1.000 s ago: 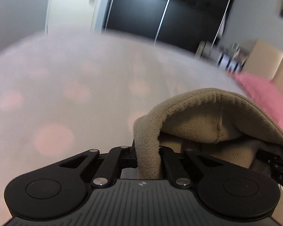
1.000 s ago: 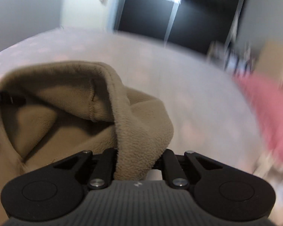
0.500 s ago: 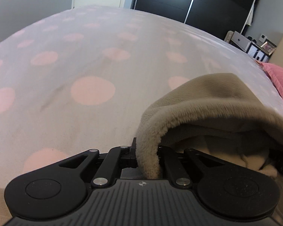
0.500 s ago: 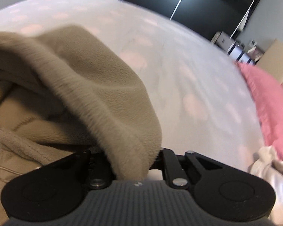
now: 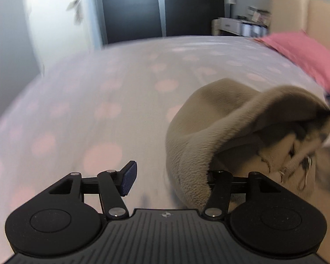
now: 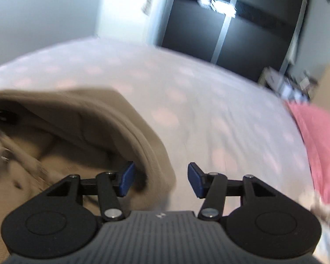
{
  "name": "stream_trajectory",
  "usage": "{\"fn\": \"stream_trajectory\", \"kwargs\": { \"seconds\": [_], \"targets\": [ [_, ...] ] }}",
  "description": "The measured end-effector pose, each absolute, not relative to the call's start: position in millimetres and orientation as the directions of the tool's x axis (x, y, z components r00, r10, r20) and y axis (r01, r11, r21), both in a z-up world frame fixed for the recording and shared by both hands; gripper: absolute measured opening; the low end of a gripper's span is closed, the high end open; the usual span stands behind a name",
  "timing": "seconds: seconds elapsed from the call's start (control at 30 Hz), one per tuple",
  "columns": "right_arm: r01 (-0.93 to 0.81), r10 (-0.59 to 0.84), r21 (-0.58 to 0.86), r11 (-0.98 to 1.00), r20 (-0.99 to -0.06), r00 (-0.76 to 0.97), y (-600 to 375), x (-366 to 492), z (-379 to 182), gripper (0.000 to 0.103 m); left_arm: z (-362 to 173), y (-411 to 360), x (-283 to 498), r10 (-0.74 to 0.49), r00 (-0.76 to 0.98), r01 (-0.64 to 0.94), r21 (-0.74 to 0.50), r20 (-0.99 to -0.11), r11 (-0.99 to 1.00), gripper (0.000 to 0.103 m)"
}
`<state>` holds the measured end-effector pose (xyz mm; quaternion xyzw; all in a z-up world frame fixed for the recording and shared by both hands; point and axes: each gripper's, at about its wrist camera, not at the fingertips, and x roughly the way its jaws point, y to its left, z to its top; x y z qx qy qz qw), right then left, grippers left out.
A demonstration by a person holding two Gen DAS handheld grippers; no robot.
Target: Fold clothes
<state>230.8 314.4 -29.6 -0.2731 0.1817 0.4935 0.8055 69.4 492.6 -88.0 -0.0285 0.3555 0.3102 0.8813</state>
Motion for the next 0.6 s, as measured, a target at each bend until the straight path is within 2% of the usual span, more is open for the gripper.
{"fn": "stream_trajectory", "kwargs": {
  "seconds": [0.1, 0.17, 0.27, 0.33, 0.37, 0.43, 0.47, 0.5, 0.6],
  "targets": [
    [-0.881, 0.715, -0.356, 0.310, -0.523, 0.463, 328.9, 223.7, -22.6, 0.058, -82.0, 472.7, 88.7, 0.612, 0.529, -0.518, 0.348, -0.588, 0.782, 0.058],
    [-0.883, 0.722, -0.386, 0.268, -0.526, 0.449, 340.5, 222.7, -24.5, 0.058, -78.3, 463.2, 94.5, 0.619, 0.553, -0.480, 0.393, -0.558, 0.784, 0.063],
    [-0.883, 0.738, -0.415, 0.220, -0.522, 0.429, 347.3, 215.4, -33.6, 0.051, -73.5, 457.4, 97.4, 0.572, 0.613, -0.431, 0.375, -0.545, 0.821, 0.065],
    [-0.890, 0.733, -0.407, 0.207, -0.538, 0.416, 335.3, 200.6, -34.2, 0.015, -75.5, 460.5, 101.1, 0.555, 0.622, -0.420, 0.363, -0.552, 0.832, 0.067],
    [-0.898, 0.728, -0.390, 0.202, -0.553, 0.404, 334.8, 201.0, -35.3, 0.014, -78.7, 465.1, 104.0, 0.549, 0.619, -0.410, 0.364, -0.562, 0.836, 0.066],
    [-0.912, 0.742, -0.362, 0.195, -0.553, 0.378, 327.7, 196.7, -33.4, 0.012, -85.2, 476.1, 107.1, 0.518, 0.616, -0.395, 0.336, -0.594, 0.855, 0.047],
    [-0.915, 0.746, -0.364, 0.177, -0.557, 0.366, 327.5, 197.9, -37.0, 0.012, -88.0, 481.4, 107.6, 0.499, 0.616, -0.389, 0.316, -0.609, 0.865, 0.022],
    [-0.913, 0.739, -0.375, 0.161, -0.567, 0.364, 324.7, 197.0, -39.6, 0.012, -88.9, 485.8, 102.7, 0.465, 0.628, -0.386, 0.269, -0.624, 0.882, 0.013],
    [-0.917, 0.719, -0.382, 0.116, -0.605, 0.343, 318.0, 202.7, -51.0, 0.012, -92.6, 490.6, 89.1, 0.404, 0.657, -0.359, 0.208, -0.636, 0.910, 0.010]
  ]
}}
